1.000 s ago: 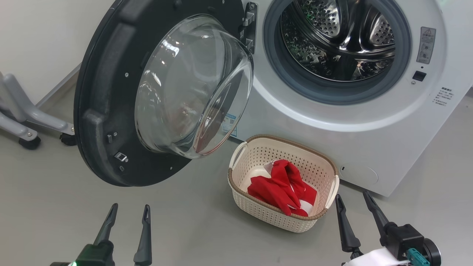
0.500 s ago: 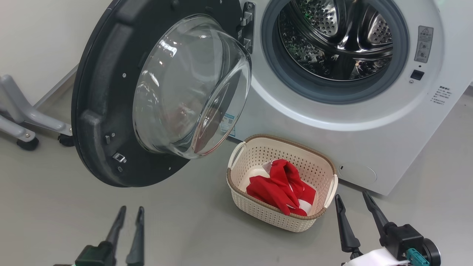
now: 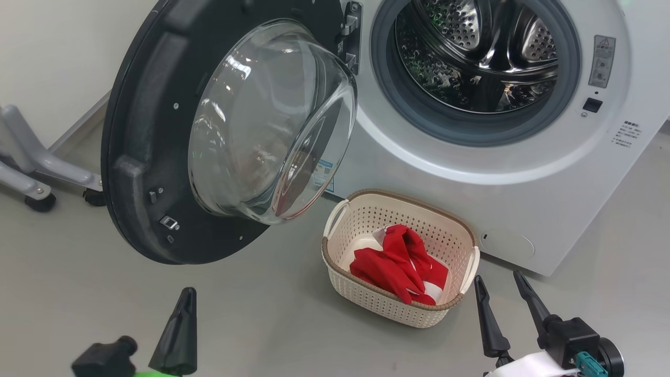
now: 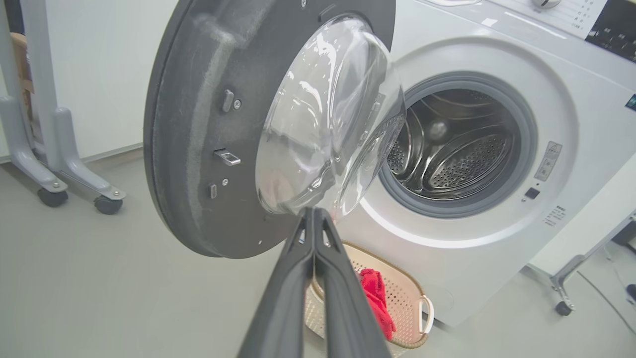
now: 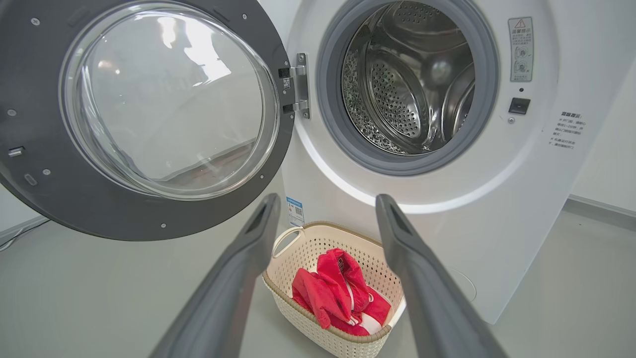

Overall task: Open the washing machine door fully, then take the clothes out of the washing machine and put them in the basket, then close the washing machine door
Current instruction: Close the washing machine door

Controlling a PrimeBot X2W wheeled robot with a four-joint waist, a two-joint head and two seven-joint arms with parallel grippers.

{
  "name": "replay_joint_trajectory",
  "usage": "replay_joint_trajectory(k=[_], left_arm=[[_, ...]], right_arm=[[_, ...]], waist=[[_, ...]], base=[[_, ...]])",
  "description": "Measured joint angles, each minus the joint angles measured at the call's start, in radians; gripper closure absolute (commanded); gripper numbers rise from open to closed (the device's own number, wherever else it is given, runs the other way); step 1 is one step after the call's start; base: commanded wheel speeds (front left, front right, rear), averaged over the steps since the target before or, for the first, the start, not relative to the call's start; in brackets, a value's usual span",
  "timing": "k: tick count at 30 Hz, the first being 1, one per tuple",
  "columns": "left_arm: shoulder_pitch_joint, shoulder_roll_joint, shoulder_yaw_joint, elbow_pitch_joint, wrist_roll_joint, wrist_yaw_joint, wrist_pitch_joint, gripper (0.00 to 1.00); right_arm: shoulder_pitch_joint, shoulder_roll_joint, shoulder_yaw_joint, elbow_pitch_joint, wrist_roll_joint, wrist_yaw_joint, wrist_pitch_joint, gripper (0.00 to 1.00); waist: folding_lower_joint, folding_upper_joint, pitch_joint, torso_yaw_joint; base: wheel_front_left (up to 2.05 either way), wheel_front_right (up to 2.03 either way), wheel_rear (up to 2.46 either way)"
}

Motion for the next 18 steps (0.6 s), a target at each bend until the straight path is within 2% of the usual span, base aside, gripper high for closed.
replay_joint_trajectory(k=[4, 6, 10, 13, 15, 18], left_arm=[[0.000, -0.002, 0.020, -0.052, -0.221, -0.052, 0.014, 1.00], [0.000, -0.002, 0.010, -0.077, -0.369, -0.076, 0.030, 1.00], [0.006, -0.002, -0.030, -0.142, -0.576, -0.079, 0.026, 1.00], [0.009, -0.002, -0.026, -0.196, -0.719, -0.085, -0.008, 1.00], [0.008, -0.002, -0.003, -0.229, -0.815, -0.087, -0.024, 1.00], [-0.009, -0.003, 0.103, -0.249, -0.952, -0.088, -0.023, 1.00]], right_arm=[[0.000, 0.000, 0.000, 0.000, 0.000, 0.000, 0.000, 0.00], [0.000, 0.000, 0.000, 0.000, 0.000, -0.001, 0.000, 0.00], [0.000, 0.000, 0.001, 0.000, 0.000, 0.000, 0.000, 0.00], [0.000, 0.000, 0.001, 0.000, 0.000, 0.000, 0.000, 0.00], [-0.001, 0.000, 0.001, 0.000, 0.000, 0.000, 0.000, 0.00], [-0.001, 0.000, 0.000, -0.001, 0.000, -0.001, 0.000, 0.00]], waist=[[0.0000, 0.0000, 0.003, 0.002], [0.0000, 0.0000, 0.005, 0.002], [0.0000, 0.0000, 0.009, 0.003], [0.0000, 0.0000, 0.009, 0.004], [0.0000, 0.0000, 0.009, 0.004], [0.0000, 0.0000, 0.010, 0.007]], base=[[0.00, 0.00, 0.00], [0.00, 0.00, 0.00], [0.00, 0.00, 0.00], [0.00, 0.00, 0.00], [0.00, 0.00, 0.00], [0.00, 0.00, 0.00]])
